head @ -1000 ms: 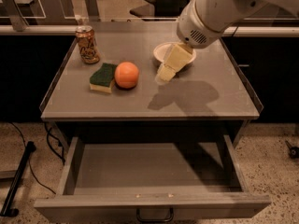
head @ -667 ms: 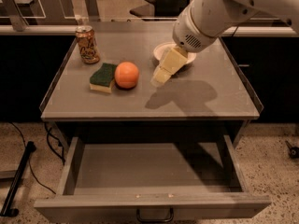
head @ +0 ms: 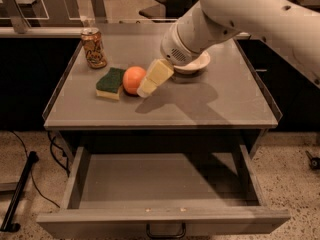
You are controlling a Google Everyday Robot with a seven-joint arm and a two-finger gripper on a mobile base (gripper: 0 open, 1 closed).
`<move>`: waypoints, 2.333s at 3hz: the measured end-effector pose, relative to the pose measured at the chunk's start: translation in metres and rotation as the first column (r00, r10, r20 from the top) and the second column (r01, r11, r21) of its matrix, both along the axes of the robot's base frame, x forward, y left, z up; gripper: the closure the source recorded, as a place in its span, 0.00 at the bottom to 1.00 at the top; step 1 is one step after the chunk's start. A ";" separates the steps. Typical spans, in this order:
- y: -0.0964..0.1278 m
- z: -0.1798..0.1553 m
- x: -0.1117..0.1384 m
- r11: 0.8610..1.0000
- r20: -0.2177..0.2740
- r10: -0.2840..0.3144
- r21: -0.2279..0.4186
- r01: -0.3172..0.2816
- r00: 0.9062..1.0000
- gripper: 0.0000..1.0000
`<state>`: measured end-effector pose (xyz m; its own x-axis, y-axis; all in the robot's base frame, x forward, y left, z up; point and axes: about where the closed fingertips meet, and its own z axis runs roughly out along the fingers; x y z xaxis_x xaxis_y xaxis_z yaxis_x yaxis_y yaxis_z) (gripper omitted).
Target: Place orange into top drawer
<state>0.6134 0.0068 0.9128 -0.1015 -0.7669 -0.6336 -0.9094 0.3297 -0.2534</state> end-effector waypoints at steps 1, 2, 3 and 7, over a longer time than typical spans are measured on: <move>0.027 -0.015 0.007 0.998 -0.029 0.028 0.048 -0.027 0.999 0.03; 0.039 -0.024 0.010 0.997 -0.048 0.041 0.066 -0.038 0.998 0.11; 0.042 -0.037 0.012 0.997 -0.072 0.040 0.072 -0.035 0.997 0.29; 0.048 -0.067 0.024 0.998 -0.111 0.013 0.070 -0.005 0.994 0.77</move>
Offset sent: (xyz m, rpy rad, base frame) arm 0.0134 0.0489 -0.0308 0.0868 0.0669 0.0478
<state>0.6374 0.0552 0.8459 -0.1676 -0.7228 -0.6704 -0.9338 0.3345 -0.1272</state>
